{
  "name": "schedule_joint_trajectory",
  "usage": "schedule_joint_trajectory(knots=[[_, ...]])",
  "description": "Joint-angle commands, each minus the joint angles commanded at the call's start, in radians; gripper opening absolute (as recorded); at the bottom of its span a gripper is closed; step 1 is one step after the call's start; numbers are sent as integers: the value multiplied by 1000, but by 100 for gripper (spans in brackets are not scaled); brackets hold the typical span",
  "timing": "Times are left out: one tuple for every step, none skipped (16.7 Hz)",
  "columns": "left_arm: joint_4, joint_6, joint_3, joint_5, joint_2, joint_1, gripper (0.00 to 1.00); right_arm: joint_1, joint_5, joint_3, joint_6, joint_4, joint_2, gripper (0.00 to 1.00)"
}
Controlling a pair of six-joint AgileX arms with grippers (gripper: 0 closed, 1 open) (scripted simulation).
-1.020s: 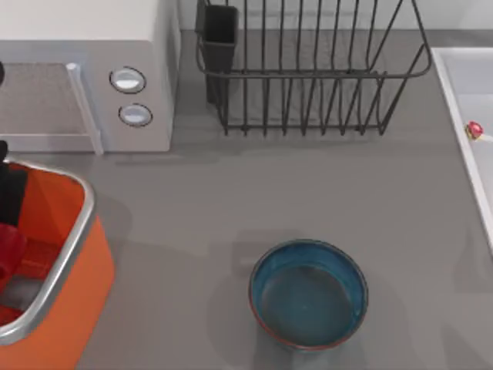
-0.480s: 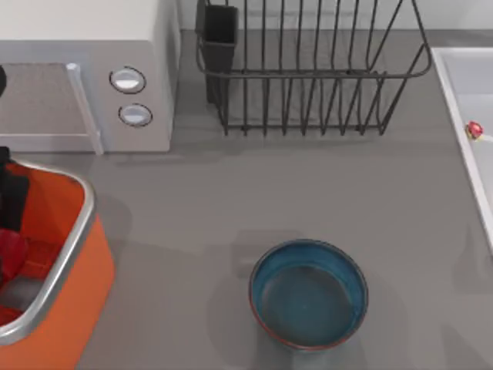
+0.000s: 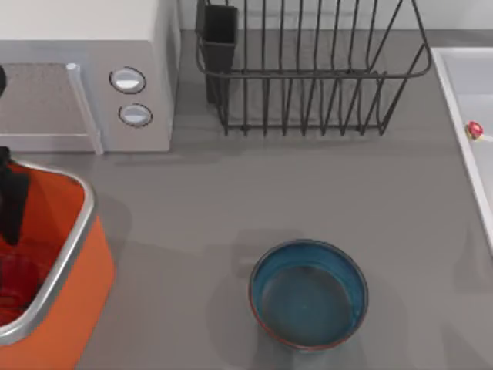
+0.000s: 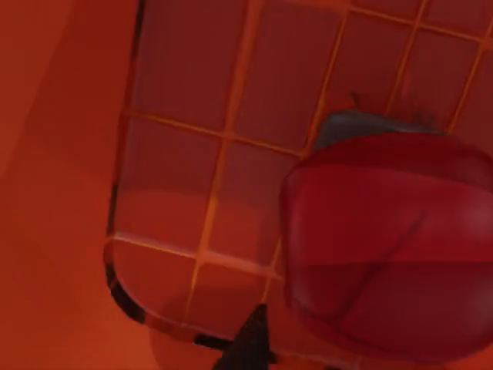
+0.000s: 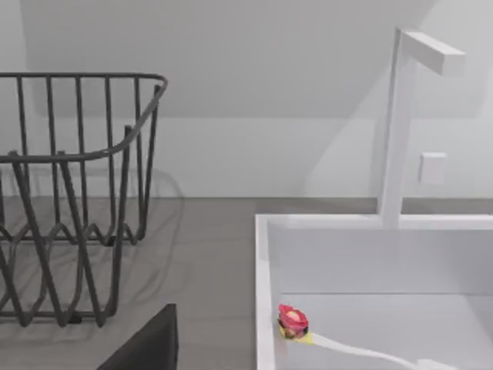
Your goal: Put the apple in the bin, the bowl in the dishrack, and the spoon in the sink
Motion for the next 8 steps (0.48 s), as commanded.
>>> schedule_joint_trajectory(knots=[[0, 0, 0, 0, 0, 0, 90, 0, 0, 0, 0, 0, 0, 100], [0, 0, 0, 0, 0, 0, 98, 0, 0, 0, 0, 0, 0, 100], [0, 0, 0, 0, 0, 0, 100, 0, 0, 0, 0, 0, 0, 100], [0, 0, 0, 0, 0, 0, 100, 0, 0, 0, 0, 0, 0, 100], [0, 0, 0, 0, 0, 0, 100, 0, 0, 0, 0, 0, 0, 100], [0, 0, 0, 0, 0, 0, 100, 0, 0, 0, 0, 0, 0, 100], [0, 0, 0, 0, 0, 0, 100, 0, 0, 0, 0, 0, 0, 100], [0, 0, 0, 0, 0, 0, 100, 0, 0, 0, 0, 0, 0, 100]])
